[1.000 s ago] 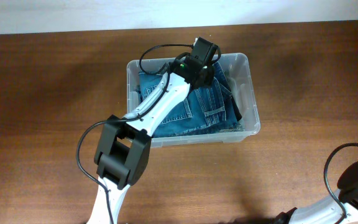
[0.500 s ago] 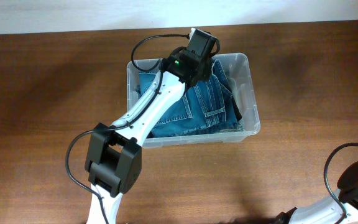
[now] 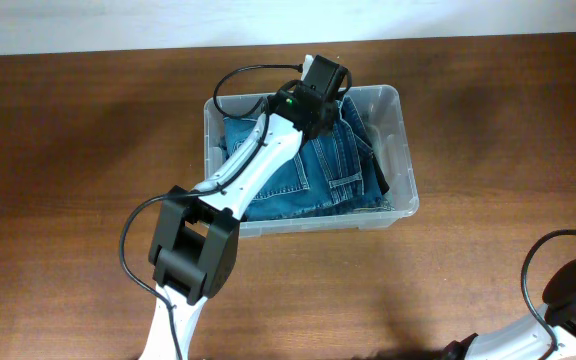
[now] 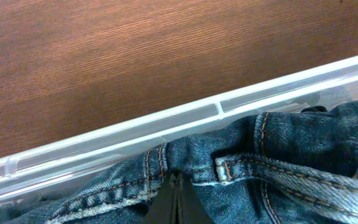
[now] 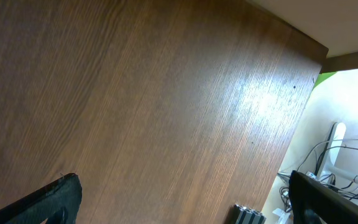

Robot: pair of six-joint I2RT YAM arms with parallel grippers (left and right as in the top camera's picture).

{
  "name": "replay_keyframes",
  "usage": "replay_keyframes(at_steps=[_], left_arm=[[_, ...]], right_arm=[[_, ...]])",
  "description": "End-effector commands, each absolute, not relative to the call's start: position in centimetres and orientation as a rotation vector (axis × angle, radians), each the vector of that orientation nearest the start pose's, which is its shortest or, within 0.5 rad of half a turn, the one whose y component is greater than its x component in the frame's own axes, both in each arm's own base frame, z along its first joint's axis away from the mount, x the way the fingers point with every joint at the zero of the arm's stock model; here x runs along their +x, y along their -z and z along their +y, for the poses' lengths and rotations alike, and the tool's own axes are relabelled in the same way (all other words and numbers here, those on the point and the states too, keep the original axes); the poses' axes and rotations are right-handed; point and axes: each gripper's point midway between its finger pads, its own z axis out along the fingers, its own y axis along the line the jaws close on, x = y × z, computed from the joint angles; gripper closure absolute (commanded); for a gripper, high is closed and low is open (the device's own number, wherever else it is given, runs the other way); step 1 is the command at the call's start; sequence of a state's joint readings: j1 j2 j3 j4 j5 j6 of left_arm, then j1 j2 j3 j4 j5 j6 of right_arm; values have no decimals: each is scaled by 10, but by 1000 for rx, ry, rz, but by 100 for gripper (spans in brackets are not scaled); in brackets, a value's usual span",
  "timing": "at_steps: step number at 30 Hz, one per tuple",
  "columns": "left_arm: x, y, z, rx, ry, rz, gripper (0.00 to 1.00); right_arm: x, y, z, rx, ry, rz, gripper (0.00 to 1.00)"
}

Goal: Pack container
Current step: 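Push the jeans' edges down along the container's far wall with the left gripper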

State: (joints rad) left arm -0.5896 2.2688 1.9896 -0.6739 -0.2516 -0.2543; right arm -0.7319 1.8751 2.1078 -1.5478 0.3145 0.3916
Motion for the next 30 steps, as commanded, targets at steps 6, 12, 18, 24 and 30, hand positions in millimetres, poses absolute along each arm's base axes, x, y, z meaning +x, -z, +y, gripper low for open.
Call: replay_keyframes(at_steps=[6,12,18,24,30], left_arm=[[499,-182,-310,300,126,2326,99],[501,-161,-313,302,114,2354,99],[500,-142,-337,360,249,2376,100],[499,-112,-358,415,351,2404,100],[495,-73,-356,431,313,2476,100]], right_arm=[[248,-252,-298,1602,532,2412,1],[248,-252,-298,1602,532,2412,1],[248,-252,-298,1602,532,2412,1],[248,-252,-298,1602,532,2412,1],[248,-252,-298,1602,532,2412,1]])
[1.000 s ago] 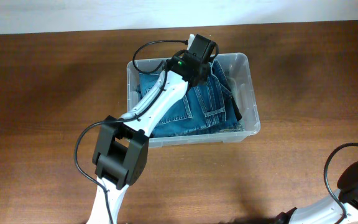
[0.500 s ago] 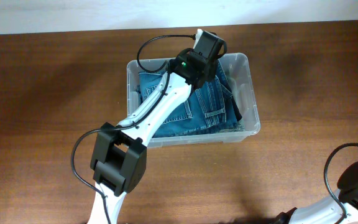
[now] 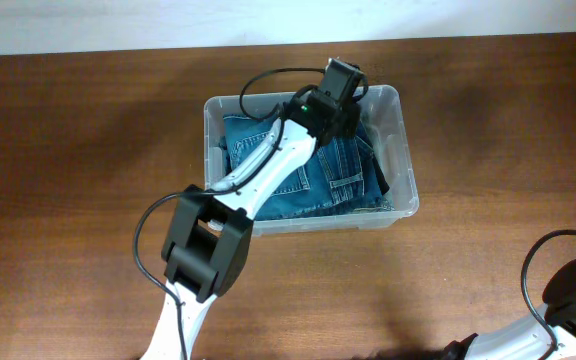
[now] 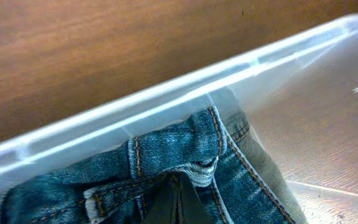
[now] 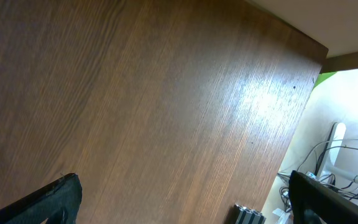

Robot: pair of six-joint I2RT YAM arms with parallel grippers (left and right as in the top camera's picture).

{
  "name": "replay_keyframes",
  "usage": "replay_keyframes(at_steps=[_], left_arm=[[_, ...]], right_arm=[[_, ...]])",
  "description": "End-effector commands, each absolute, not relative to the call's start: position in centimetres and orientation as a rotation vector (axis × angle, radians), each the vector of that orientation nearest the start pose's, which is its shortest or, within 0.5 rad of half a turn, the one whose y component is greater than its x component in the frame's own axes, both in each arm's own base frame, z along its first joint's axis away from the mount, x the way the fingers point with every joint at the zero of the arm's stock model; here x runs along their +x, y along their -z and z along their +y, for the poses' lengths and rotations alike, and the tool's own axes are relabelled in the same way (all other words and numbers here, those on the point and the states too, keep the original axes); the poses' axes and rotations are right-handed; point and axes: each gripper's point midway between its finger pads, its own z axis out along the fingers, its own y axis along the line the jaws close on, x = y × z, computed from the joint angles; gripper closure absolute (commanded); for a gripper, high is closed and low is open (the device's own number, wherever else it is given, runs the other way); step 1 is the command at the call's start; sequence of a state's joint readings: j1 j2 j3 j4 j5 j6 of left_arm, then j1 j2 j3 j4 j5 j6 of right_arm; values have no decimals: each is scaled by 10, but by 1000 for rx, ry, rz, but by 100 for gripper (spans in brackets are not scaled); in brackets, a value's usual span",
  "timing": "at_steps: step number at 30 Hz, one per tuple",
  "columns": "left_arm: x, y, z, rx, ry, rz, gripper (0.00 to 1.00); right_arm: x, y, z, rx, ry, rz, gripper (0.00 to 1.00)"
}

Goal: Pack container
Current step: 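Push the jeans' edges down along the container's far wall with the left gripper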

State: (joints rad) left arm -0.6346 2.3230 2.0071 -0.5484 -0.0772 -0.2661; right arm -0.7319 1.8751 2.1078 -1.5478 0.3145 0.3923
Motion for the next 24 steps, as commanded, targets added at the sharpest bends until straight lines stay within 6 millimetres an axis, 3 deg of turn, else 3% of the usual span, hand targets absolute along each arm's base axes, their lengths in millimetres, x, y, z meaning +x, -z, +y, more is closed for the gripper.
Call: replay_keyframes(at_steps=[1,3,5,6,7,8,10,13,16,18,24], left_arm=[[496,-76,-356,430,316,2471,100],[497,-98,-358,425,334,2436,99],[497,-139,-358,410,364,2374,100],[495,-170,-355,399,383,2331,99],[493,-180,-354,397,389,2319,99],[487,-204,-350,392,401,2296,99],[474,-223,-343,397,401,2300,99],[439,-210,-343,472,402,2419,100],[409,-161,-345,559,323,2589,100],[398,-129,-347,600,273,2673,99],[382,-56,-339,626,155,2855,99]], right_arm=[[248,-252,-298,1602,532,2412,2],[248,-252,-298,1602,532,2412,1],[248,-252,-298,1602,532,2412,1],[248,-252,-298,1602,532,2412,2],[248,-252,-298,1602,532,2412,1],[248,-252,-298,1602,532,2412,2],[248,-252,-298,1602,532,2412,1],[248,-252,-298,1602,532,2412,1],[248,-252,-298,1602,532,2412,1],[248,-252,-298,1602,532,2412,1],[248,-252,-298,1602,532,2412,1]])
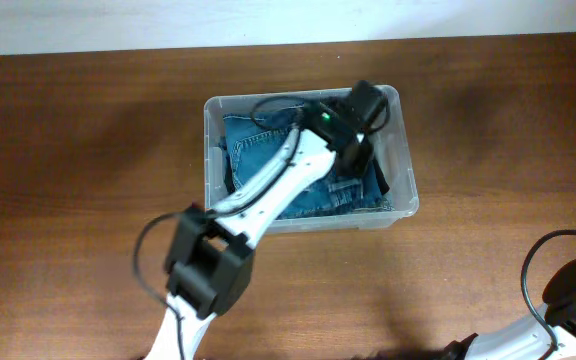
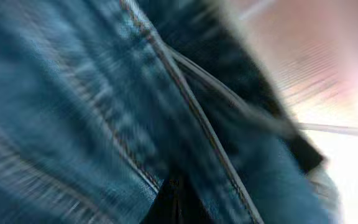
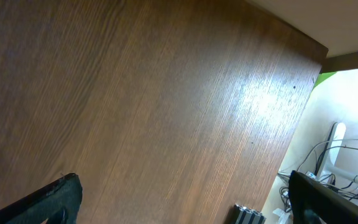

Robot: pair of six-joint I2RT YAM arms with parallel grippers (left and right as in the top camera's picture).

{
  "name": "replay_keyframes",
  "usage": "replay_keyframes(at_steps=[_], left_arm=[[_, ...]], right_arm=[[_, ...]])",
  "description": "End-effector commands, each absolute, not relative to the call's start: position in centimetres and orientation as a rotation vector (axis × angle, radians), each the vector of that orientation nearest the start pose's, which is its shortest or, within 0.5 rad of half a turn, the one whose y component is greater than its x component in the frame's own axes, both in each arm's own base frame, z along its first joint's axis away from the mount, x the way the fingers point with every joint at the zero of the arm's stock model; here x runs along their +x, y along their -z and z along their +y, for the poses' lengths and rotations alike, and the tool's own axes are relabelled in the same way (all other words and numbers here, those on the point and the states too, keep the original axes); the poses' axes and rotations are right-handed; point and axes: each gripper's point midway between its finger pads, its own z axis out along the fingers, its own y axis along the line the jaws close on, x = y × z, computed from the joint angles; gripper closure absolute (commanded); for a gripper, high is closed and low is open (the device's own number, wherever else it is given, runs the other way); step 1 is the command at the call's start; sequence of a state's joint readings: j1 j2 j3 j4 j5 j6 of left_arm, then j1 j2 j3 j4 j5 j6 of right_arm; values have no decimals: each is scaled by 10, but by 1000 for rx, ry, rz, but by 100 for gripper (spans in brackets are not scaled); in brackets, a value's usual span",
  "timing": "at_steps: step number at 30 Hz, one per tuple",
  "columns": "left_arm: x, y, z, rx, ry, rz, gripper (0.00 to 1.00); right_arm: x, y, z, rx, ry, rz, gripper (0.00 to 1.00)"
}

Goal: Pack container

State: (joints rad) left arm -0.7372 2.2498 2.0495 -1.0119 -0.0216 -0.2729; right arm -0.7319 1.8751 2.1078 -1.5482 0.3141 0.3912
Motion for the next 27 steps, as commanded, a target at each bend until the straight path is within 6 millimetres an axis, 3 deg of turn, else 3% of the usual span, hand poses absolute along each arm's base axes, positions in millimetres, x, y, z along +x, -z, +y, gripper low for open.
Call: replay_keyframes(at_steps=[1,2,4,8,10,12,16,18,23,27], left_arm=[[379,-48,-335,628,131,2884,99],[379,-48,-333,625,124,2889,100],[390,-70,-329,591,129,2840,100],[429,-165,-297,376,113,2638,100],[440,-196,-274,286,92,2575,100],[448,-203,-259,241,77,2563,100],[471,-190,-219,75,51,2595,100],[479,-178,-211,46,52,2615,100],[479,-126,-219,64,127,2747,100],[466,-64,-225,93,100,2893,100]], right_arm=[[248,-252,-298,1602,532,2412,1],[248,-252,-298,1602,532,2412,1],[248,-252,-298,1602,532,2412,1],[248,-252,-298,1602,532,2412,1],[248,-252,-298,1602,532,2412,1],[248,-252,-298,1602,532,2412,1],[248,-252,-298,1602,532,2412,1],[248,-252,-298,1602,532,2412,1],[248,-252,-298,1602,532,2412,2],[248,-252,-298,1602,532,2412,1]])
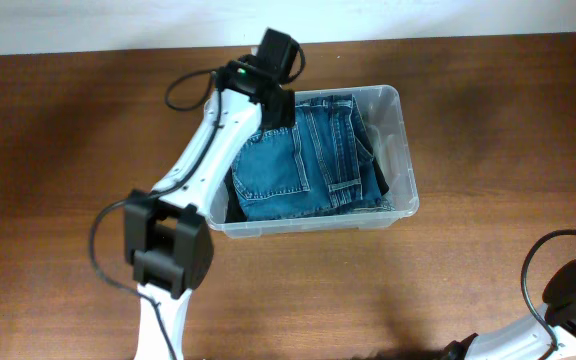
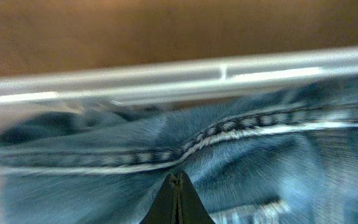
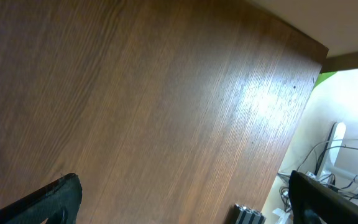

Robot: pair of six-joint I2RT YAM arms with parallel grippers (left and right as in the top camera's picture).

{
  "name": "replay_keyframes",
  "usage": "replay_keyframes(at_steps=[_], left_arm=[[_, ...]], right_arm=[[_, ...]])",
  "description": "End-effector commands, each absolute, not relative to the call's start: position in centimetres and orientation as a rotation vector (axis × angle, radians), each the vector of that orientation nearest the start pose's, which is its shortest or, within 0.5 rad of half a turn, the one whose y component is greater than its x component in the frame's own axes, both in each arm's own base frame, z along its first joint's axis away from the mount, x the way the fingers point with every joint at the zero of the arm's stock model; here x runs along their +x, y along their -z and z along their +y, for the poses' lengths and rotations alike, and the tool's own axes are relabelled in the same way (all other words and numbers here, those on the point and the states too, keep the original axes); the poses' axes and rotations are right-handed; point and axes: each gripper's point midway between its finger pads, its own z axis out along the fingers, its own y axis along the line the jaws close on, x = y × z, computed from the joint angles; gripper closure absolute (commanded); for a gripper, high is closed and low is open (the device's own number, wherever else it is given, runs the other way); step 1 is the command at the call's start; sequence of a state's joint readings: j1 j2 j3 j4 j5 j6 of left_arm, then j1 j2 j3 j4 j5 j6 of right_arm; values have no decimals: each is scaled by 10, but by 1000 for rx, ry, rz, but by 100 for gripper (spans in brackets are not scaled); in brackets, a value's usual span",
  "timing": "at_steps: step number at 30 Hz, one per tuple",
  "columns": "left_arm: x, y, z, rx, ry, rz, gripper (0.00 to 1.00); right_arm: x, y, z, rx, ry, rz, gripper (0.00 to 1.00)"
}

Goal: Pack container

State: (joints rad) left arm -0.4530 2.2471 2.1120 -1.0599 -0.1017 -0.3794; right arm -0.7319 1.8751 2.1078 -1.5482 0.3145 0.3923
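A clear plastic container stands mid-table with folded blue jeans inside, a dark garment edge showing beside them at the right. My left gripper is at the container's back left part. In the left wrist view, the left gripper is shut, its tips against the denim just inside the container's rim. My right gripper is open over bare wood, nothing between its fingers.
The brown wooden table surrounds the container. The right arm's base sits at the lower right corner. Past the table's edge in the right wrist view lie cables and a stand.
My left gripper, still shut, has moved from the right side of the container to its back left part. The jeans lie flatter and more of them shows. The right arm has not moved.
The shut left gripper was on the jeans' waistband at the container's back wall, then at the back right corner, then over the jeans at the right side, and now at the back left. The right gripper stayed open over the table throughout.
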Motion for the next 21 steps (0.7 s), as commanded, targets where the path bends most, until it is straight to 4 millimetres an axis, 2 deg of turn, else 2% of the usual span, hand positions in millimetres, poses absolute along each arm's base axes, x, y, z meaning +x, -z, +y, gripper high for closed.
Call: replay_keyframes(at_steps=[1,3,4,5,7,8,10,12,13,15,16,18,20,21], left_arm=[[463,-53,-223,95,82,2920,100],[456,-34,-218,96,44,2976,100],[456,-34,-217,93,41,2979,100],[459,-46,-212,84,18,2958,100],[470,-83,-201,64,-60,2869,100],[479,-132,-190,34,-112,2759,100],[481,-199,-180,-6,-104,2618,100],[475,-252,-176,-30,-41,2516,100],[465,-292,-171,-46,6,2438,100],[445,-340,-159,-70,48,2346,99],[439,-350,-154,-79,53,2327,99],[420,-380,-130,-124,45,2277,99],[402,-395,-104,-180,35,2266,99],[384,-402,-85,-242,28,2270,100]], right_arm=[[248,-252,-298,1602,532,2412,1],[248,-252,-298,1602,532,2412,1],[248,-252,-298,1602,532,2412,1],[248,-252,-298,1602,532,2412,1],[248,-252,-298,1602,532,2412,1],[248,-252,-298,1602,532,2412,1],[248,-252,-298,1602,532,2412,1],[248,-252,-298,1602,532,2412,1],[248,-252,-298,1602,532,2412,2],[248,-252,-298,1602,532,2412,1],[248,-252,-298,1602,532,2412,1],[248,-252,-298,1602,532,2412,1],[248,-252,-298,1602,532,2412,2],[248,-252,-298,1602,532,2412,1]])
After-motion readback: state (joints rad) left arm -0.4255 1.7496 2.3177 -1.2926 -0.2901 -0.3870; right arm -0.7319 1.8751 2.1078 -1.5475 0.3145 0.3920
